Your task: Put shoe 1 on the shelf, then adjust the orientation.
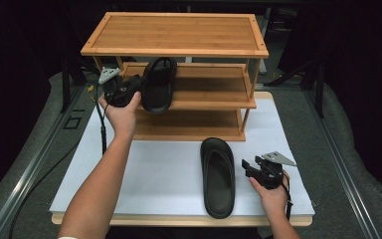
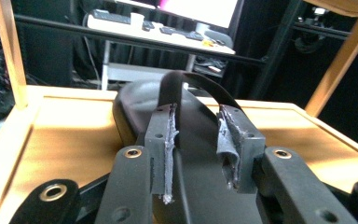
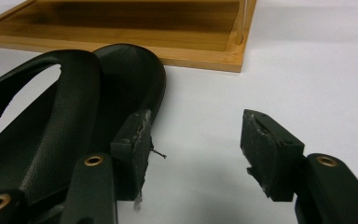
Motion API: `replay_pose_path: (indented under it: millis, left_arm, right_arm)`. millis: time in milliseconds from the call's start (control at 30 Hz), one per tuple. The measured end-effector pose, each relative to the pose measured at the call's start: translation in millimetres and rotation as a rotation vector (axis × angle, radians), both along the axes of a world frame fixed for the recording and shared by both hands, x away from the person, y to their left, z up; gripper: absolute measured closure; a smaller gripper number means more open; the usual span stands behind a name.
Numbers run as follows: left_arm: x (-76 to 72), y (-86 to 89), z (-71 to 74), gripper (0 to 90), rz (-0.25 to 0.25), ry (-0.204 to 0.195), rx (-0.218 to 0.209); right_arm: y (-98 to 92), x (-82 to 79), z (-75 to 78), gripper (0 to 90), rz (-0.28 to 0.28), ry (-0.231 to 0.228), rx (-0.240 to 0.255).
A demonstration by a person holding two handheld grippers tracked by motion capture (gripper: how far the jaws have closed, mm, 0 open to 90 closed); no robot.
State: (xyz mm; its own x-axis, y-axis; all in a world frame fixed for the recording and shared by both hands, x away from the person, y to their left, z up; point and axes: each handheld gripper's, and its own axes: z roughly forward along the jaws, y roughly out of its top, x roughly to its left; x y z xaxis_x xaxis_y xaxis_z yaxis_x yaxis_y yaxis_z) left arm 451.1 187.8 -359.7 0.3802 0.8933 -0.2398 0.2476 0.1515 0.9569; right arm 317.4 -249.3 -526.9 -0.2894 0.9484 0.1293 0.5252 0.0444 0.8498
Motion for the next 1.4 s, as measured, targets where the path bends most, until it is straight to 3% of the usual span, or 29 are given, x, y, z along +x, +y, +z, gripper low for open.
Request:
replay_pose_path:
  millis: [267, 333, 400, 533, 700, 833, 867, 900, 933, 967, 1000, 1033, 1067, 1133, 1167, 1200, 1400]
  left_arm:
    - [-29.1, 9.1, 2.1, 65.8, -0.041, -0.016, 0.009]
    - [-42.5, 14.5, -0.6, 65.4, -0.053, -0.027, 0.000]
    - [-48.8, 16.7, -2.8, 65.4, -0.051, -0.032, -0.005]
    - [-65.3, 21.8, -11.1, 63.8, -0.075, -0.025, 0.035]
    - [-72.3, 27.2, -19.0, 63.3, -0.079, -0.011, 0.049]
    - [-84.5, 29.8, -26.5, 63.2, -0.087, -0.015, 0.066]
    - [-93.6, 31.4, -33.4, 63.2, -0.099, -0.017, 0.077]
    - [-93.6, 31.4, -33.4, 63.1, -0.099, -0.017, 0.077]
    - [-105.0, 35.8, -42.9, 63.1, -0.089, -0.015, 0.080]
    - [-105.0, 35.8, -42.9, 62.5, -0.089, -0.015, 0.080]
    - [-113.4, 41.7, -53.6, 62.1, -0.084, -0.009, 0.040]
    - [-113.4, 41.7, -53.6, 61.5, -0.084, -0.009, 0.040]
    - [-118.7, 47.6, -63.3, 61.0, -0.082, 0.007, 0.033]
    - [-120.3, 52.7, -74.6, 60.9, -0.080, 0.044, 0.036]
    - [-120.3, 52.7, -74.6, 60.7, -0.080, 0.044, 0.036]
    - [-119.3, 55.3, -80.9, 60.7, -0.084, 0.076, 0.052]
    - [-123.7, 60.7, -89.9, 57.7, -0.107, 0.082, 0.067]
  right_arm:
    - [4.2, -2.3, 1.7, 41.4, -0.014, -0.011, -0.014]
    - [6.1, -3.7, 2.6, 42.9, 0.004, -0.027, -0.013]
    - [6.1, -4.7, 3.7, 43.0, 0.018, -0.014, -0.011]
    - [11.8, -8.4, 6.8, 41.8, 0.023, -0.044, -0.021]
    - [14.9, -10.6, 8.1, 45.9, 0.049, -0.039, -0.013]
    - [17.7, -11.3, 7.3, 51.3, 0.061, -0.026, -0.034]
    - [19.3, -12.5, 7.7, 54.6, 0.066, -0.030, -0.041]
    - [19.3, -12.5, 7.7, 54.6, 0.066, -0.030, -0.041]
    - [20.8, -14.3, 9.1, 55.4, 0.074, -0.035, -0.036]
    - [22.0, -15.2, 9.8, 55.4, 0.078, -0.042, -0.028]
    - [22.9, -16.5, 10.9, 55.4, 0.084, -0.043, -0.027]
    - [23.9, -17.8, 12.1, 55.4, 0.094, -0.045, -0.025]
    - [25.5, -19.1, 13.0, 55.4, 0.096, -0.052, -0.022]
    - [27.0, -21.4, 15.3, 55.3, 0.111, -0.064, -0.025]
    - [27.0, -21.4, 15.3, 55.3, 0.111, -0.064, -0.025]
    - [28.6, -22.3, 15.9, 55.2, 0.113, -0.078, -0.018]
    - [30.8, -23.6, 16.4, 56.2, 0.127, -0.062, 0.004]
